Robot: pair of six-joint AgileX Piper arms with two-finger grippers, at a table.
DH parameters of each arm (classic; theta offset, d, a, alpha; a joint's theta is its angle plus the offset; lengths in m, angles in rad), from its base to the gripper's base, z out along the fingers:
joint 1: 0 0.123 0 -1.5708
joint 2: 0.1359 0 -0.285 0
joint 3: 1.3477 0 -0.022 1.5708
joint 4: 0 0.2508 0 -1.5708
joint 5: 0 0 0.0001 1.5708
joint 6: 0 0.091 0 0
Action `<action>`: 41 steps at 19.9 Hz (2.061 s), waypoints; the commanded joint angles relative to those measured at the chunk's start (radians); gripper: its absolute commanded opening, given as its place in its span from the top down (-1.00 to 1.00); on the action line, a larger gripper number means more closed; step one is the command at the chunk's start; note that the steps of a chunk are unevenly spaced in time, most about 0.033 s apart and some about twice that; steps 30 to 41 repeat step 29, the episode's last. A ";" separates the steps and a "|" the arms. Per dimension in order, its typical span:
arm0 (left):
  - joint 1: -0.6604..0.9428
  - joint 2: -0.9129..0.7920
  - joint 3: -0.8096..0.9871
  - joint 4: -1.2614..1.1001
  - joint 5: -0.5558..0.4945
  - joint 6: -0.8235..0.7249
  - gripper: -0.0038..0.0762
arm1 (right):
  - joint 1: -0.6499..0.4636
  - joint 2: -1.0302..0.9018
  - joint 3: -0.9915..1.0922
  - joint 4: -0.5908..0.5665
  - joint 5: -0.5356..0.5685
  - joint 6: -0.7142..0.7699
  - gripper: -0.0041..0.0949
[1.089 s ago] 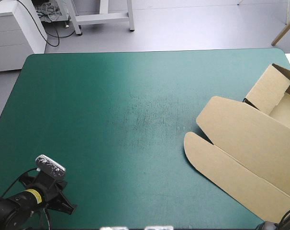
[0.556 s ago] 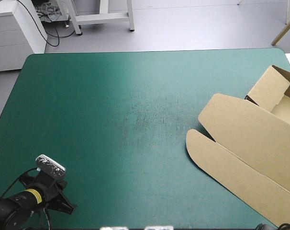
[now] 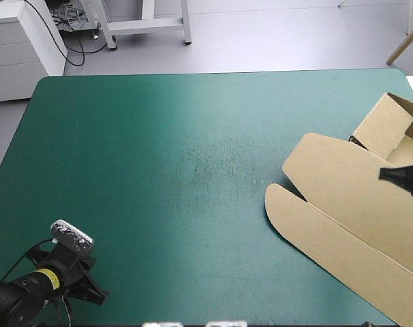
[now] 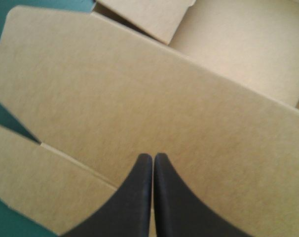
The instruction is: Fold the box
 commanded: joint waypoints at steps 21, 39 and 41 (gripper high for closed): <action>0.000 0.005 -0.027 -0.011 -0.044 -0.003 0.93 | 0.175 -0.814 0.632 0.155 -0.107 -0.125 0.93; 0.000 0.005 -0.027 -0.011 -0.044 -0.003 0.93 | 0.175 -0.814 0.632 0.153 -0.109 -0.125 0.93; 0.000 0.005 -0.027 -0.011 -0.044 -0.003 0.93 | 0.175 -0.814 0.632 0.153 -0.109 -0.125 0.93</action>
